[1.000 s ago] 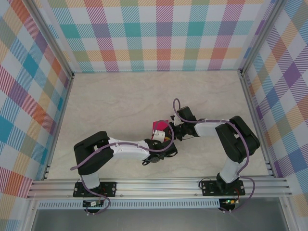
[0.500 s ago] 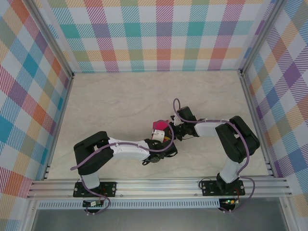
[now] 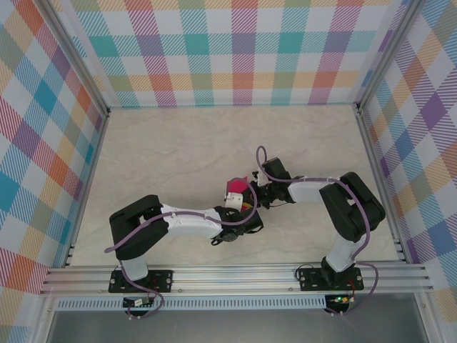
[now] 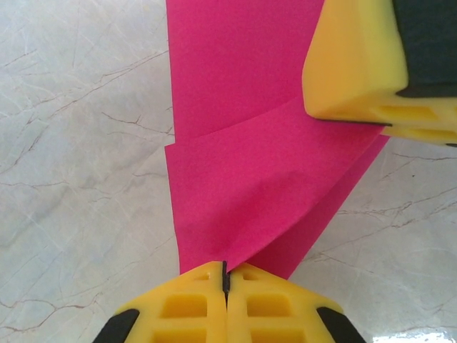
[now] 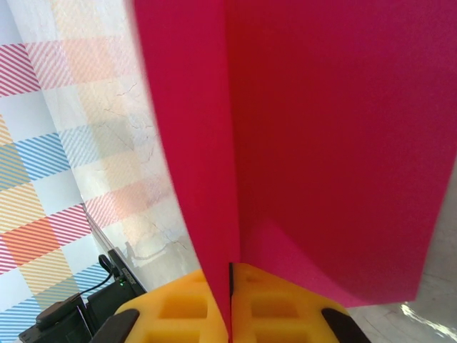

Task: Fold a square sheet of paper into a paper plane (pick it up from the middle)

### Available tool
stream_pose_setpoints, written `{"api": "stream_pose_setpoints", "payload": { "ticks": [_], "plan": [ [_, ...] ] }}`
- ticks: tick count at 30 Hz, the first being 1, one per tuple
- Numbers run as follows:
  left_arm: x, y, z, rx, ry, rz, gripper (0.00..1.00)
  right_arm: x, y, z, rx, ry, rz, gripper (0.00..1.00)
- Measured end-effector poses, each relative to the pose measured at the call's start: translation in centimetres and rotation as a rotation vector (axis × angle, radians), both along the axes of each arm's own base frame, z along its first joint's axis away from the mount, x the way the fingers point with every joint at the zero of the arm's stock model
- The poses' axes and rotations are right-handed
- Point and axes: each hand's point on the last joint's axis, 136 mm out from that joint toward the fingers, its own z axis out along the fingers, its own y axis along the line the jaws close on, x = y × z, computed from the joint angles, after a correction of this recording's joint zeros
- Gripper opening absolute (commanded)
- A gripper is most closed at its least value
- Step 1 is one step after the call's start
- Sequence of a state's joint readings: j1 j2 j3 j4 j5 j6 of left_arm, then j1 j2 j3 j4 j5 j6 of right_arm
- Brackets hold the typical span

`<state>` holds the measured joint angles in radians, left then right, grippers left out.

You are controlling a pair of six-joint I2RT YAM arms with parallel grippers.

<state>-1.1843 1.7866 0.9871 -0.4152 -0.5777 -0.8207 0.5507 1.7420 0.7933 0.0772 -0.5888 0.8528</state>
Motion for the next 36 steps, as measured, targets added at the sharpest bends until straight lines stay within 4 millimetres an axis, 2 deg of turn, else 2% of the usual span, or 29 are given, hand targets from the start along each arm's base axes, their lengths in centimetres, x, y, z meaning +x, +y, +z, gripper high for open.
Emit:
{"api": "stream_pose_setpoints", "payload": {
  "ticks": [3,6,10,14,17,25,29,36],
  "plan": [
    [-0.2,0.6,-0.4,-0.007,0.004,0.005,0.00,-0.2,-0.2,0.1,-0.010,0.008,0.000,0.22],
    [-0.3,1.3,-0.4,-0.050,0.014,0.010,0.00,-0.2,-0.6,1.0,-0.018,-0.008,-0.010,0.31],
    [-0.3,1.8,-0.2,-0.161,0.045,0.009,0.00,0.4,-1.3,3.4,-0.010,-0.073,-0.033,0.38],
    [-0.1,1.9,-0.5,-0.258,0.084,0.008,0.00,0.9,-1.9,6.0,0.010,-0.148,-0.055,0.40],
    [0.0,1.9,-0.6,-0.337,0.114,0.001,0.00,0.7,-2.1,6.8,0.022,-0.176,-0.052,0.38],
    [0.7,1.3,-0.6,-0.505,0.186,-0.015,0.00,-0.8,-2.4,5.3,0.018,-0.135,-0.026,0.26],
    [0.9,1.2,-0.7,-0.560,0.212,-0.021,0.00,-1.2,-1.4,5.5,0.046,-0.145,0.006,0.21],
    [1.0,1.4,-0.7,-0.643,0.257,-0.029,0.00,-1.7,0.1,4.3,0.072,-0.117,0.047,0.15]
  ]
}}
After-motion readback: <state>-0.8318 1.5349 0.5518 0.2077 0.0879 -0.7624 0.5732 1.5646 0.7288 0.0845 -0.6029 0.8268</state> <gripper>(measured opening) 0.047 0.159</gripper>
